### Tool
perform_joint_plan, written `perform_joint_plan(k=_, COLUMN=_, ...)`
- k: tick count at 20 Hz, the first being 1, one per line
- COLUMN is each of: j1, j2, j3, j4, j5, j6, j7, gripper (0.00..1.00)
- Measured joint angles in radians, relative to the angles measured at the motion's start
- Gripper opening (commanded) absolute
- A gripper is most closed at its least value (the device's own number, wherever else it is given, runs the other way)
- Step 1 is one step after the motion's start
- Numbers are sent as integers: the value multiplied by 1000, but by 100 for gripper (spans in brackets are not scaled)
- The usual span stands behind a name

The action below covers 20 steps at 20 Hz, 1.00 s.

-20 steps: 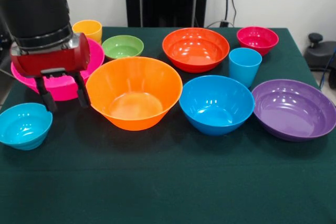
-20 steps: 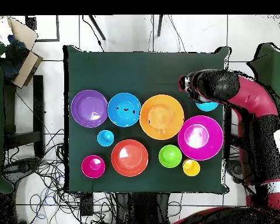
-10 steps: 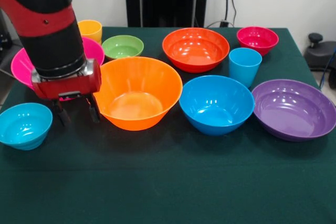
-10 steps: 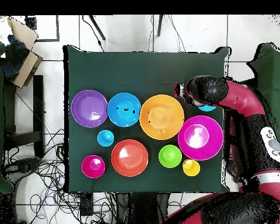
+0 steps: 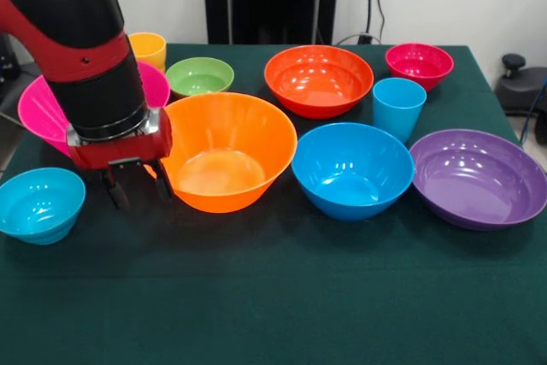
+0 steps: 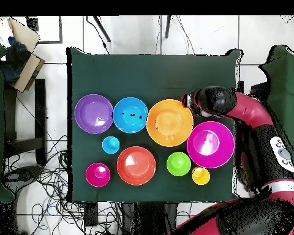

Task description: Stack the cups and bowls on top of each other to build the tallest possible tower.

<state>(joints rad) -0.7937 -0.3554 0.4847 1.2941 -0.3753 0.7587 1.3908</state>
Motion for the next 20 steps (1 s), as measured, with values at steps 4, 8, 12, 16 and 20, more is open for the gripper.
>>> perform_joint_plan(k=4, j1=-22, j2=-55, j3=0, j4=85, j5=0, j6=-59, j7=0, gripper=100)
perform_joint_plan(k=8, j1=-48, j2=-137, j3=0, j4=196, j5=0, j6=-121, j7=0, gripper=100)
perform_joint_plan(k=12, j1=-74, j2=-195, j3=1, j4=282, j5=0, j6=-173, j7=0, gripper=100)
perform_joint_plan(k=16, j1=-96, j2=-203, j3=3, j4=328, j5=0, j6=-228, j7=0, gripper=100)
perform_joint_plan(k=20, j1=-131, j2=-184, j3=15, j4=354, j5=-6, j6=-274, j7=0, gripper=100)
